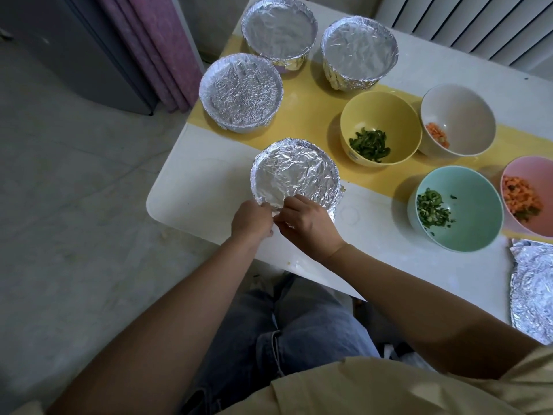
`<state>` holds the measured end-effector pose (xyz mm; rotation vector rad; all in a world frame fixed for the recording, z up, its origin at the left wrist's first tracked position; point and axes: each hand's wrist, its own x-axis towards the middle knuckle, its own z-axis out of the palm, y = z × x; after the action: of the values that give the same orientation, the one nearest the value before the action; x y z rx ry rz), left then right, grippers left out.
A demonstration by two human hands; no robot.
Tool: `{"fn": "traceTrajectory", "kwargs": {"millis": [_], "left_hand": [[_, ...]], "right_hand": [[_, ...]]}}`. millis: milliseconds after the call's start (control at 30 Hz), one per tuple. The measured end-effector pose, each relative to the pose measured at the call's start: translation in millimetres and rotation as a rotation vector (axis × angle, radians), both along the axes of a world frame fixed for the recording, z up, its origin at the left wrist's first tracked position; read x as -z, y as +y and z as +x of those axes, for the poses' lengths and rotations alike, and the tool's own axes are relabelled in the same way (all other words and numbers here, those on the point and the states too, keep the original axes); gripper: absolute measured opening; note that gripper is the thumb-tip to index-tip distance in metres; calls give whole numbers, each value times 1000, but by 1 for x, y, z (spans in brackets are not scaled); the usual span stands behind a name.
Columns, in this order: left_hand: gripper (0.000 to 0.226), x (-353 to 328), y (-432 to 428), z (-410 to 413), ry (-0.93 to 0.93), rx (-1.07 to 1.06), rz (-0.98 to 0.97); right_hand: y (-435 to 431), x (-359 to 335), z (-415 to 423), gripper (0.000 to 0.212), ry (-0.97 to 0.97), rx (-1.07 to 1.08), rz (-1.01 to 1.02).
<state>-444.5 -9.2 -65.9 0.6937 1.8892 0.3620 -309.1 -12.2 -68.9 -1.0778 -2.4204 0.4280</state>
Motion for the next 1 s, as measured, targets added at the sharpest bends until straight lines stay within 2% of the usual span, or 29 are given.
{"fn": "traceTrajectory", "kwargs": {"millis": [167, 300, 433, 533, 633, 800, 933, 1000], "left_hand": [[25, 0, 5, -1, 59, 56, 19], [22, -10, 12, -7, 114, 175, 5], [19, -15, 19, -16, 122, 253, 3], [19, -18, 22, -18, 125, 282, -19], [24, -22, 20, -17, 114, 258, -14], [28, -18, 14, -15, 88, 165, -11], [42, -20, -1, -1, -87, 28, -85], [37, -19, -7, 6, -203, -113, -92]], "right_hand": [[-2, 1, -1, 23, 3, 12, -16], [2, -1, -1, 13, 3, 0, -13], [1, -2, 15, 33, -70, -29, -35], [-1, -2, 16, 26, -77, -29, -21], [0, -1, 7, 16, -67, -11, -5], [1, 2, 5, 14, -70, -42, 8], [0, 2, 2, 14, -48, -16, 14], [-2, 2, 1, 14, -35, -1, 17]]}}
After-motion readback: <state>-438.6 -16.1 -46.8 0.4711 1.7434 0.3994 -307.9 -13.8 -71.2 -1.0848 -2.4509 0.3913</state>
